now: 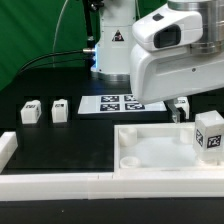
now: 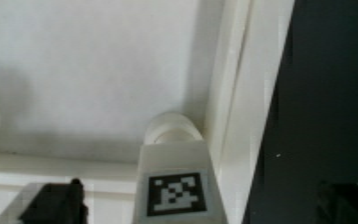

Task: Assemble one leg

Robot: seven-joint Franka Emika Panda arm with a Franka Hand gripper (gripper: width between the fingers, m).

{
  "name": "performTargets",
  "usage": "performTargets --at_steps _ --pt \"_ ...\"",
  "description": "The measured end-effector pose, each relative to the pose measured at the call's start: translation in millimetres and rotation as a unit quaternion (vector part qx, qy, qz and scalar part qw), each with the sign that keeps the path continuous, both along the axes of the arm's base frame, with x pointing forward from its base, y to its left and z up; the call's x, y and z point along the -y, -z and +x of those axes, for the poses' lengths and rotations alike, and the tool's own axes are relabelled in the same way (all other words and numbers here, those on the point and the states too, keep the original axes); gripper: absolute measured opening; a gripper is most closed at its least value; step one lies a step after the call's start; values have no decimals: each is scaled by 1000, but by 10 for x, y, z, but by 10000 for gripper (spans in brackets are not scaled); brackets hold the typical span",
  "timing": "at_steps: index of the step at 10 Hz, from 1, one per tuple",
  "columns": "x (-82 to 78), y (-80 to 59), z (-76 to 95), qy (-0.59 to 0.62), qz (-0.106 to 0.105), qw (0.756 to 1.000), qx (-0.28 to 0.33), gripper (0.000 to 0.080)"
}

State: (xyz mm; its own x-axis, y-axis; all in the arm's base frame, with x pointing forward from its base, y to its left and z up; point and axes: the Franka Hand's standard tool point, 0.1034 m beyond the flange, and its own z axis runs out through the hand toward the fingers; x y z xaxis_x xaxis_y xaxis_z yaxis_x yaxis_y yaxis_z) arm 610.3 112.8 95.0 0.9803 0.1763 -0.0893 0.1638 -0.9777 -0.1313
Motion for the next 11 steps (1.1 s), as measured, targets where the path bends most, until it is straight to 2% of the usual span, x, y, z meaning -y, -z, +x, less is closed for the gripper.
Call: performTargets --at_steps 3,7,10,11 --pt "3 3 -1 0 0 1000 0 649" --pt "-35 62 238 0 5 1000 4 649" --pt "-18 123 273 1 5 1000 8 649" --pt "-15 147 253 1 5 1000 10 602"
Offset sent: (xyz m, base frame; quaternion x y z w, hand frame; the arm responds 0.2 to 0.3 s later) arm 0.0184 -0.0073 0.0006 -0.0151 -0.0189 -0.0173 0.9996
